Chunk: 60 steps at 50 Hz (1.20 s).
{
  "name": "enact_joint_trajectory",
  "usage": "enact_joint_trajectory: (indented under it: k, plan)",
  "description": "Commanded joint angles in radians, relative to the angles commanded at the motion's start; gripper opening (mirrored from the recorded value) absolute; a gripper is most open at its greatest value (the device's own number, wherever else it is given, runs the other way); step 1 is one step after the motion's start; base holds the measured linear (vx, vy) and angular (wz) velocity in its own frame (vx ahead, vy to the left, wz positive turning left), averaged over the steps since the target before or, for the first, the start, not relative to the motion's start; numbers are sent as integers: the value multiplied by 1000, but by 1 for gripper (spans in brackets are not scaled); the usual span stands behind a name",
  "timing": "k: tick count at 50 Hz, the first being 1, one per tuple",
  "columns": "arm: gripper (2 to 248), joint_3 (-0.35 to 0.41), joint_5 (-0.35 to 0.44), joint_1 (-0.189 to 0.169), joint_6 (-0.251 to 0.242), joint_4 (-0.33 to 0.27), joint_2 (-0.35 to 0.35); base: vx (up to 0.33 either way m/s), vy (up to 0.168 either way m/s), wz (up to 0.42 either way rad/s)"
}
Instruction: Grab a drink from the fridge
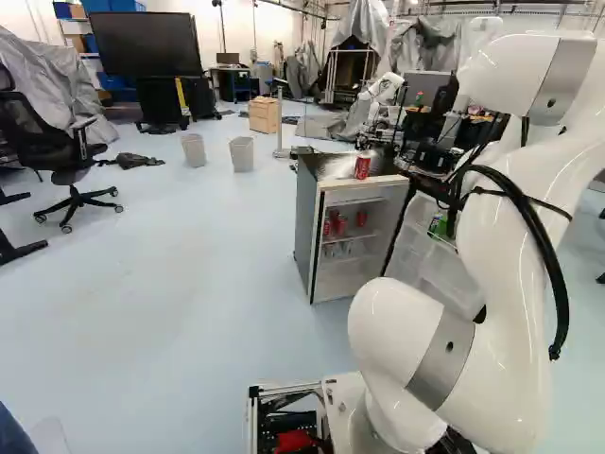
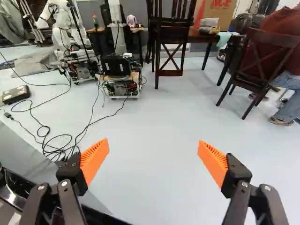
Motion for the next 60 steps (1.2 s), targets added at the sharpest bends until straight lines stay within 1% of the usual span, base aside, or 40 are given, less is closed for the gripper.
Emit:
enact_joint_trajectory:
  k: [9, 14, 28, 46, 60]
  plan:
    - [247, -54, -83, 0, 0, 0, -24, 0, 0, 0]
    - [247, -70, -130, 1, 0, 0, -27, 0, 0, 0]
    - [247, -72, -263, 1, 0, 0, -2, 0, 0, 0]
    - [247, -64, -413, 2, 0, 0, 36, 0, 0, 0]
    - [247, -102, -523, 9, 0, 0, 35, 0, 0, 0]
